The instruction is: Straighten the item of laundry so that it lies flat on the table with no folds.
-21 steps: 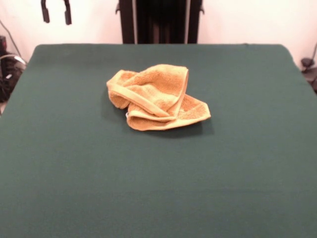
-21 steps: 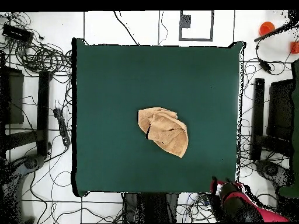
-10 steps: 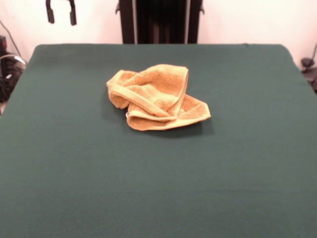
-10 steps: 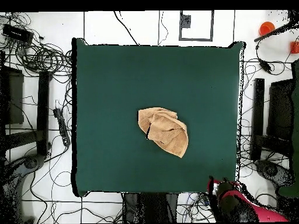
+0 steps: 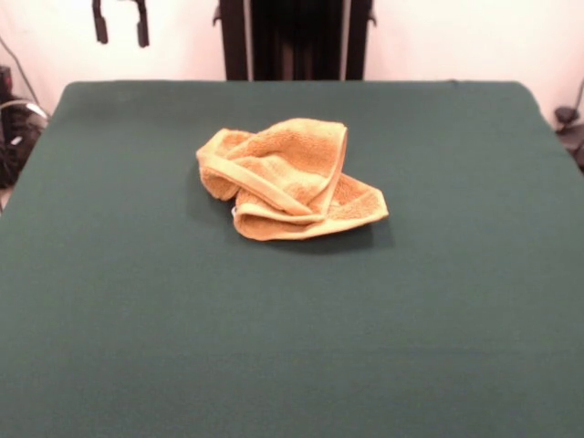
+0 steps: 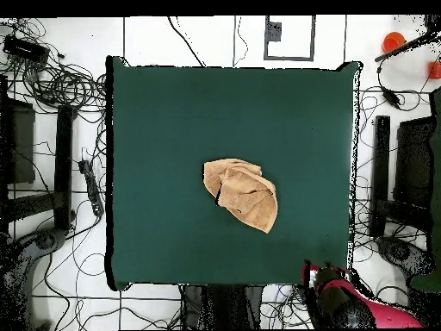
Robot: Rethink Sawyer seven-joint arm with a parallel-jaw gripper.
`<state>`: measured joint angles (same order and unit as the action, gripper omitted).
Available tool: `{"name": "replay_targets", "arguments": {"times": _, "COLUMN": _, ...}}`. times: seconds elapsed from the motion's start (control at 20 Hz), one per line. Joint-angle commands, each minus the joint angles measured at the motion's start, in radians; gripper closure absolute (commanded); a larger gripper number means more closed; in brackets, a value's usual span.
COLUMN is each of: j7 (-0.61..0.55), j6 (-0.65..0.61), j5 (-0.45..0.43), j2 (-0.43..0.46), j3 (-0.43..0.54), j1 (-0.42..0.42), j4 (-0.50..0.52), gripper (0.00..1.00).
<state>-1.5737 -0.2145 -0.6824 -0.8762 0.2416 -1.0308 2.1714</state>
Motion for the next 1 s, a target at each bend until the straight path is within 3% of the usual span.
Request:
{"name": "replay_targets", "arguments": {"times": 0.05, "j7": -0.176, "j6": 0.075, "j5": 0.030, "j2": 0.083, "j3": 0.000, "j1": 0.091, "j4": 0.029, "gripper": 0.00}}
{"name": "replay_targets", "arguments": {"times": 1.0, "j7": -0.187, "j6": 0.079, "j5": 0.093, "j2": 0.093, "j3": -0.029, "j1": 0.173, "j4": 0.009, "gripper": 0.00}}
